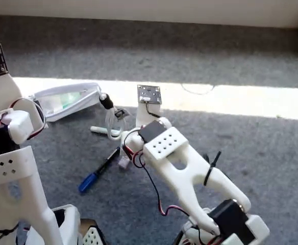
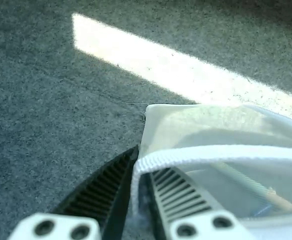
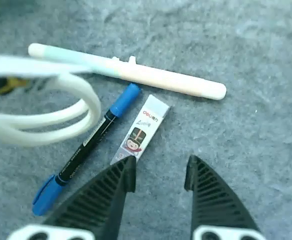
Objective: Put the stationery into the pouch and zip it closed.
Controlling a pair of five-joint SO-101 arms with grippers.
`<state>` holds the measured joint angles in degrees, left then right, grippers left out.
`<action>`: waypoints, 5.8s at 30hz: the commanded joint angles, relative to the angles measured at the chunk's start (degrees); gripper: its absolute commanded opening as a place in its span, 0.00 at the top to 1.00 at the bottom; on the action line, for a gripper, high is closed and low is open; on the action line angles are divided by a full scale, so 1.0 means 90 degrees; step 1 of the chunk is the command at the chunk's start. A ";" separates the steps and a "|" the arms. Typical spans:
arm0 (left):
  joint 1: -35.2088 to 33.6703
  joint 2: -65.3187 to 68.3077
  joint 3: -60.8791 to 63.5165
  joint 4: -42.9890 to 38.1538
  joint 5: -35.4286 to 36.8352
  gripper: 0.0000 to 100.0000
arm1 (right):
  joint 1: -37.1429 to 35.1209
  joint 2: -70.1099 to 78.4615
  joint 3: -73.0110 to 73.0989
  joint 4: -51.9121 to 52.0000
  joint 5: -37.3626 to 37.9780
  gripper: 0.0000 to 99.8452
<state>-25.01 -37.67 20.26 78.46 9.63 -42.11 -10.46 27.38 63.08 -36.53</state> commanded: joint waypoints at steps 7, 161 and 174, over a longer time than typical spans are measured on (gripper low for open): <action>-0.0112 0.0005 -0.0015 -0.0049 0.0049 0.99 | 0.0054 0.1519 -0.1548 0.0142 -0.0918 0.84; 0.0171 0.0005 0.0132 -0.0039 0.0029 0.99 | -0.1284 -0.1939 0.1538 -0.9538 0.4024 0.83; -0.0103 0.0005 0.0015 -0.0078 0.0059 0.99 | -0.1236 -0.3326 0.1099 -0.6061 0.4015 0.83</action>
<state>-23.87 -37.67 20.79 78.46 9.63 -53.27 -35.96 42.51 1.71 -0.84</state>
